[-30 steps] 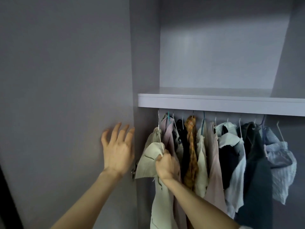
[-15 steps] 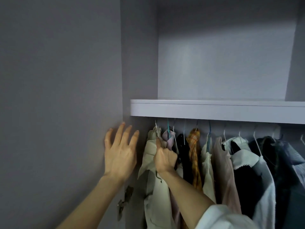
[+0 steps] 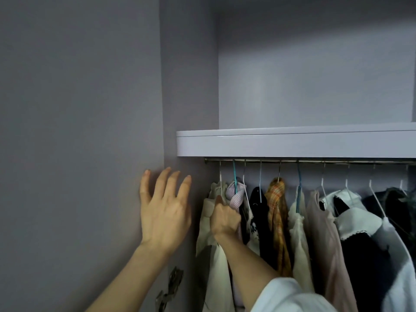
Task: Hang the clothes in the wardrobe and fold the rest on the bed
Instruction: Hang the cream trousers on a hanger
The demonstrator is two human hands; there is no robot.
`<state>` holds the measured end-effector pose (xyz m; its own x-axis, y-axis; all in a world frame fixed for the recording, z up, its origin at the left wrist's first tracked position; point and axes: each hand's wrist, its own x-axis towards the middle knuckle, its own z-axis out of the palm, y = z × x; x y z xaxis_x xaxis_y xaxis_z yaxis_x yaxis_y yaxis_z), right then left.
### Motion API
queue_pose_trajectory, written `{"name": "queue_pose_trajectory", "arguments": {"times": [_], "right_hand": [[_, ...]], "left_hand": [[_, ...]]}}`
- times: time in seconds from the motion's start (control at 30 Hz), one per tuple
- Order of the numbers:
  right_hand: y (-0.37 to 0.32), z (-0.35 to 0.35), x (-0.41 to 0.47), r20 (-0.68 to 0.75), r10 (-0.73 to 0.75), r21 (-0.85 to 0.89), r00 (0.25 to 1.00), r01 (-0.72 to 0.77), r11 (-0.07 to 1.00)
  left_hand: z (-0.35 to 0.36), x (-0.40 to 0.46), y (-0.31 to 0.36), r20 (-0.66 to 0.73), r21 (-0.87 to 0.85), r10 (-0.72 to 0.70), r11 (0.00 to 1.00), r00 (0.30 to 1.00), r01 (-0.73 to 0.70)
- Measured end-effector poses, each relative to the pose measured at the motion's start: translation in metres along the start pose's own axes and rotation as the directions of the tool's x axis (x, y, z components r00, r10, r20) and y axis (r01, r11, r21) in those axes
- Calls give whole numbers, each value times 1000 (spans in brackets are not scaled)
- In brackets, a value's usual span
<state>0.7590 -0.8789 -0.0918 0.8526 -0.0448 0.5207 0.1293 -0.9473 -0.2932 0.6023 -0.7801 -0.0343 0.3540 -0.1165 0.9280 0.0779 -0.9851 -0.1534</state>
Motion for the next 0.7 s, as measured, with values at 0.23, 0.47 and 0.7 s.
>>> {"name": "queue_pose_trajectory", "arguments": {"times": [0.23, 0.47, 0.7], "right_hand": [[-3, -5, -18, 185, -71, 124, 980, 48, 991], [14, -48, -70, 117, -326, -38, 938, 332, 942], [17, -123, -143, 133, -435, 109, 891, 423, 899]], "left_hand": [[-5, -3, -1, 72, -4, -1, 1000, 997, 2], [-33, -19, -7, 214, -44, 54, 998, 975, -46], [-110, -58, -16, 389, -134, -39, 986, 920, 98]]}}
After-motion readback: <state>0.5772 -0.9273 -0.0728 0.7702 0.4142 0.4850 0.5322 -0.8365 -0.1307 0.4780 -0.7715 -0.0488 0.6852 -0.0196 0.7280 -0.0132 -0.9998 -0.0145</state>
